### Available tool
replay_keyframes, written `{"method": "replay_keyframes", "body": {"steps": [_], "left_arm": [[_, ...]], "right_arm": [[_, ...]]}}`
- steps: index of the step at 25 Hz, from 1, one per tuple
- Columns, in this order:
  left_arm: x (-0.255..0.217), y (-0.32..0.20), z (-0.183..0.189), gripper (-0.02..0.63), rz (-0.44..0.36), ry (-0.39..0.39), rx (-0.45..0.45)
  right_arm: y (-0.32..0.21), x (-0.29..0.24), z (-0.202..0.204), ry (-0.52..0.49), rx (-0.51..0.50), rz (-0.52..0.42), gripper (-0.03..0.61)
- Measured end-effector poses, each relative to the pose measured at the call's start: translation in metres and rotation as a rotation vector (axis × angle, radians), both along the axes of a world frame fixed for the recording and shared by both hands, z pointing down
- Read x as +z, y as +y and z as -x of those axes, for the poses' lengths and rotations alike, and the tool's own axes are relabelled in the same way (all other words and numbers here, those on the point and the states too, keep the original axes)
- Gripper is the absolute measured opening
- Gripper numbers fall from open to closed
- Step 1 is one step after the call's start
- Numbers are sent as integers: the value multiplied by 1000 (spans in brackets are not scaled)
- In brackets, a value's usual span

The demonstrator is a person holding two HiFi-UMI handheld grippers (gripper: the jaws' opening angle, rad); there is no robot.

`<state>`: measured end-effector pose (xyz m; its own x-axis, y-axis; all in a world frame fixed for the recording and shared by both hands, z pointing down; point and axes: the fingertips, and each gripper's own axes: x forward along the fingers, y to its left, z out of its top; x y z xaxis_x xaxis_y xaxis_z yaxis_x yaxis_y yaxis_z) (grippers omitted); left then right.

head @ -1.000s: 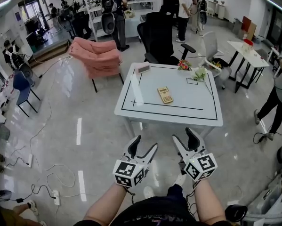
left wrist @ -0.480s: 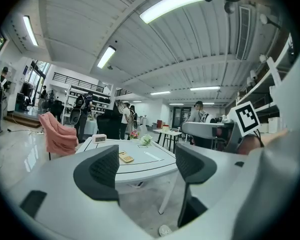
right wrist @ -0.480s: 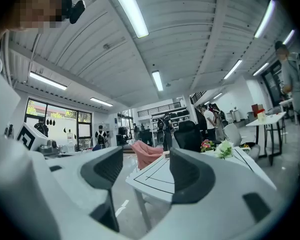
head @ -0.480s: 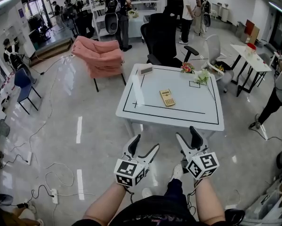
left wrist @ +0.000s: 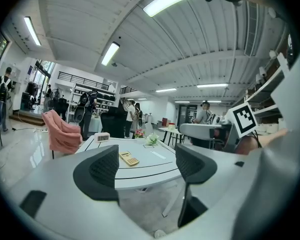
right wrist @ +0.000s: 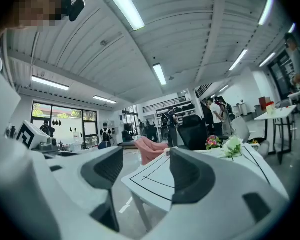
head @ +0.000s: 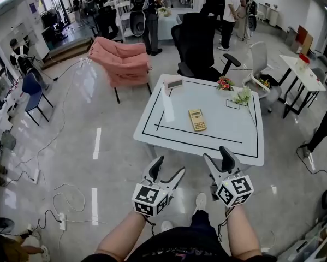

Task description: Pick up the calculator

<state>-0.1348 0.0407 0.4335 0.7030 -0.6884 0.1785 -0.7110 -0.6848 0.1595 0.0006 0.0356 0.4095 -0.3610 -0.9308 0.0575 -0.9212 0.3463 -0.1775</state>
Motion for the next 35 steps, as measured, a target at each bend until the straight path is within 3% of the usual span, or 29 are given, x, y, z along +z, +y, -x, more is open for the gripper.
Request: {"method": "replay_keyframes", "body": {"steps": [19, 35], "left_arm": [[26, -119, -102, 347, 79, -31, -121], [19, -158, -136, 347, 80, -39, -250]], "right_arm": [[-142, 43, -91, -59, -146, 98, 276], [-190, 62, -114, -87, -285, 152, 276]]}}
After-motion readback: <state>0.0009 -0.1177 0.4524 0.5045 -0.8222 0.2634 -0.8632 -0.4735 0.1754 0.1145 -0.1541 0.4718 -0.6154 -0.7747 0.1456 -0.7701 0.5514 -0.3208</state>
